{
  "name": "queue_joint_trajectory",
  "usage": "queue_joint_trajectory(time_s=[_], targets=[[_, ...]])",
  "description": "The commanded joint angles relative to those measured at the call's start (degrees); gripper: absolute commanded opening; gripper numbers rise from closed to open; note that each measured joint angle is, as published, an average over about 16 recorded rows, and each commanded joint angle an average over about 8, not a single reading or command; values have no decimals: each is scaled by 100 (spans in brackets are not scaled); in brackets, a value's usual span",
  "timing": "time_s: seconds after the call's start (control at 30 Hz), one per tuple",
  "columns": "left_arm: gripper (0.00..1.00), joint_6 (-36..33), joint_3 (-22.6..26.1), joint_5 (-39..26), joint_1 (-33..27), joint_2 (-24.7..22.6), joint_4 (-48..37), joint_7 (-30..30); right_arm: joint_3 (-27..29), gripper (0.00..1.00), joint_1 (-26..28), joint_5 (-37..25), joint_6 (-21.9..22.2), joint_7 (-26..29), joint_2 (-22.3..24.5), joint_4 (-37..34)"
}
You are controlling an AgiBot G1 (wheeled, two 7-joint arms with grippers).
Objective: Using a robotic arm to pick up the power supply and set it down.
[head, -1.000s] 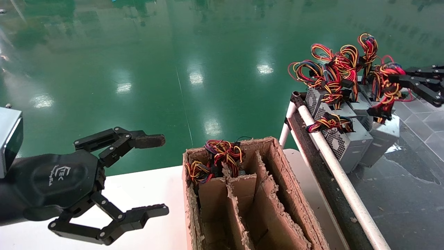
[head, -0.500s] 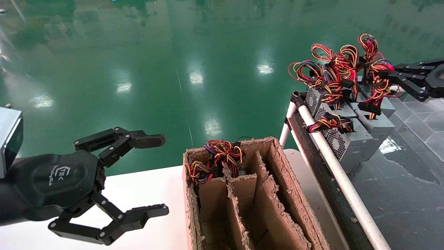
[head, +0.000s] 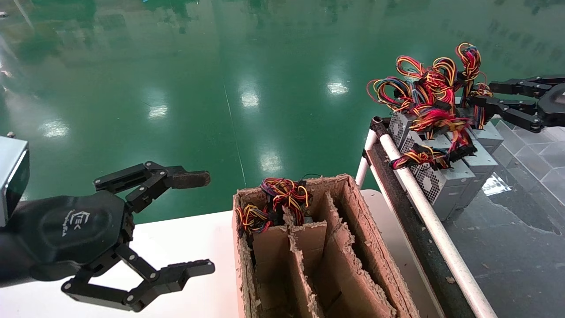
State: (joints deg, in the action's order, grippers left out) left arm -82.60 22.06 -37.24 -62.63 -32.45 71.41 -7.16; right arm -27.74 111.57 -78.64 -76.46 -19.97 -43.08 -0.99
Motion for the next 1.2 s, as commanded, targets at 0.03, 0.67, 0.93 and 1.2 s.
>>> queue_joint_trajectory(time_s=[0.03, 0.67, 0.93, 1.2], targets=[[100, 0, 0, 0, 0, 0, 0, 0, 18, 100, -3, 25, -6, 28, 5, -20], [100, 1, -1, 0, 1, 1, -1, 0, 458, 100, -1082, 1080, -428, 807, 238, 1428], [100, 1, 0, 1, 1, 1, -1, 0, 578, 100, -1742, 1518, -511, 1189, 334, 2444], [100, 1, 0, 1, 1, 1, -2, 0, 699, 100, -2402, 1955, -595, 1570, 430, 3459]])
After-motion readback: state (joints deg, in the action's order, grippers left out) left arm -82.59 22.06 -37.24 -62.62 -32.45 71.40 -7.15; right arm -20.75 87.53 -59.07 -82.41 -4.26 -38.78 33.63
